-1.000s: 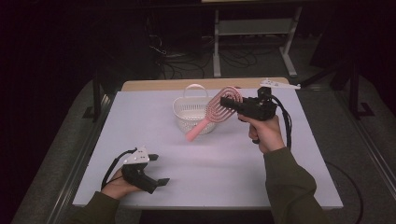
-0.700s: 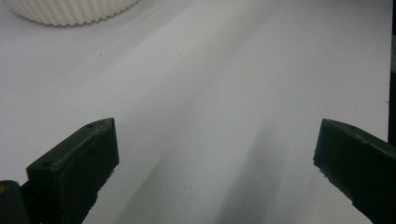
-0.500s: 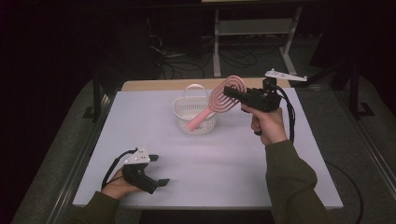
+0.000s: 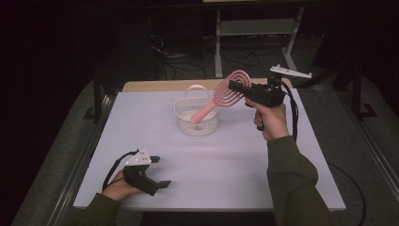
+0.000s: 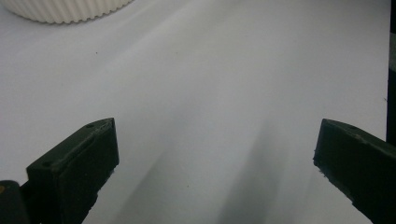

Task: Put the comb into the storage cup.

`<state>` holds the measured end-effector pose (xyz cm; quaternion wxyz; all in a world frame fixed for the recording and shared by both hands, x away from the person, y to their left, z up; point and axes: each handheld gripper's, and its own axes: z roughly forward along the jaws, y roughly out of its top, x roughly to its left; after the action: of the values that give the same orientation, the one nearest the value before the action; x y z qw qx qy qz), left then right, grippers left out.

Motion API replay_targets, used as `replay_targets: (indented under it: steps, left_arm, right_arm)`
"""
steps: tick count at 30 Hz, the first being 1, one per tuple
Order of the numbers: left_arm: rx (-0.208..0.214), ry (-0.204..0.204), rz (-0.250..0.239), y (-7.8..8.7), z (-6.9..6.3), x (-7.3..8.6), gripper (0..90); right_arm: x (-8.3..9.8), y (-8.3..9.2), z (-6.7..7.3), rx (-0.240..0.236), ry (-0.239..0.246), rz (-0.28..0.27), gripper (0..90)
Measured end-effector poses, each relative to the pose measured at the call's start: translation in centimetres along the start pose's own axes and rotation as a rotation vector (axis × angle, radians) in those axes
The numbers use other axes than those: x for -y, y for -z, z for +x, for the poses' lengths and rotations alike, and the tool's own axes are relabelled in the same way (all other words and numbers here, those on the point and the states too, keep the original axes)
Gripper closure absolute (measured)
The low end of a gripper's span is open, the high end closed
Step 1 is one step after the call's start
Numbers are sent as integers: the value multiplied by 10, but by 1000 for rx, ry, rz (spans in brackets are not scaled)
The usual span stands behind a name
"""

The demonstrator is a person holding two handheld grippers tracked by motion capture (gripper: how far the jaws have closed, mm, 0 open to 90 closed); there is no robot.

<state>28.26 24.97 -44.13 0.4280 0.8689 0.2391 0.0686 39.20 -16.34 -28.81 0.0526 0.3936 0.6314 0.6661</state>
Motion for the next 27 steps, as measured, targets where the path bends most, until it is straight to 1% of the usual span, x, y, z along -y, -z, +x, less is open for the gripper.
replay_targets:
  steps: [10, 17, 27]
  left_arm:
    - [1, 0, 0, 0, 0, 0, 0]
    - [2, -1, 1, 0, 0, 0, 0]
    - [6, 1, 3, 0, -1, 0, 0]
  right_arm:
    - [1, -6, -13, 43, -30, -30, 632]
    - [3, -12, -18, 78, -29, -32, 632]
    - [11, -24, -22, 109, -31, -37, 632]
